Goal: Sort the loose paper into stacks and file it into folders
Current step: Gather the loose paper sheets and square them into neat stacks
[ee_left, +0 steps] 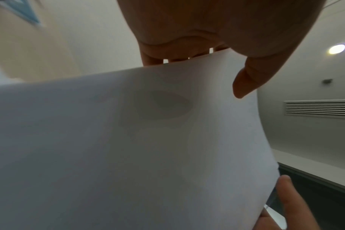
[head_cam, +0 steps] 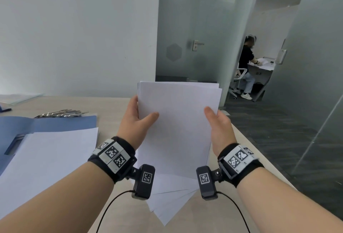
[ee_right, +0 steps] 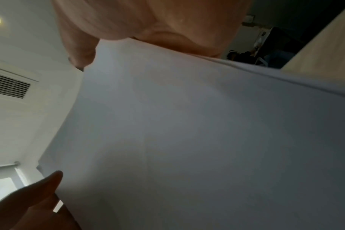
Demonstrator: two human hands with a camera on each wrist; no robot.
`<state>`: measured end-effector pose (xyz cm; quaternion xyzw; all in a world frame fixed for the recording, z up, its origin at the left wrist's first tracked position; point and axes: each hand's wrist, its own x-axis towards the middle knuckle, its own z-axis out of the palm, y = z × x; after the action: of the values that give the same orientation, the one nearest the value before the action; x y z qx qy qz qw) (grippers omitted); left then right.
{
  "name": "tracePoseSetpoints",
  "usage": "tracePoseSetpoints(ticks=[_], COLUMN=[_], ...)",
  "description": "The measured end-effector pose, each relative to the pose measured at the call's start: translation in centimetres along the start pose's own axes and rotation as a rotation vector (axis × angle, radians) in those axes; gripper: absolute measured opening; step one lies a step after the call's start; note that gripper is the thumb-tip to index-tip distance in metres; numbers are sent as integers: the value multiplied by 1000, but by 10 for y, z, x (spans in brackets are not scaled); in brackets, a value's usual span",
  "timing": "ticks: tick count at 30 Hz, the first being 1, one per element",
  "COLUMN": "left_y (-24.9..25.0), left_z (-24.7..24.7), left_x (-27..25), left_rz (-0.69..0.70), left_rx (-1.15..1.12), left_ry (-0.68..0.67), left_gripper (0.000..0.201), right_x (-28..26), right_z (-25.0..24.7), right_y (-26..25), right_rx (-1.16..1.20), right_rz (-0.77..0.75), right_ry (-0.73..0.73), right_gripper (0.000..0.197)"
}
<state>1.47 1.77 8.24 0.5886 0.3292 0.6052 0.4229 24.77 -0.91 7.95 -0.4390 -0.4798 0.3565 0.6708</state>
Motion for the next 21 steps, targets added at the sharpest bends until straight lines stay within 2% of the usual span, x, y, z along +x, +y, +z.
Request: tracePoseSetpoints(ticks=[3,4,10,12,13,16,18,21], left_y=[21,26,41,40,38,27,16,-12], left_z=[1,2,3,2,2,-3,-5,-8], left_x=[12,15,20,20,20,17,11,-4], left_rz=[64,77,122,109,91,11,-54,-188], left_rx=[26,42,103,67,42,-46,-65,20], left_ry=[-6,-8,16,20,19,31,26,-17], left_gripper=[53,53,46,49,51,54,45,28], right_x=[14,18,35,37,36,28,18,1], right_z=[5,7,16,15,15,12,6,-5], right_y=[-29,-38,-65,-64,-64,-58,-44,-17], right_rx=[-15,-22,-90,-170,-212,-111,-101,-82], right_rz=[-37,-43,-80,-122,-136,-106,-107,-20], right_ry=[14,27,106,117,130,116,59,-21], right_gripper=[53,55,30,29,30,33,37,17])
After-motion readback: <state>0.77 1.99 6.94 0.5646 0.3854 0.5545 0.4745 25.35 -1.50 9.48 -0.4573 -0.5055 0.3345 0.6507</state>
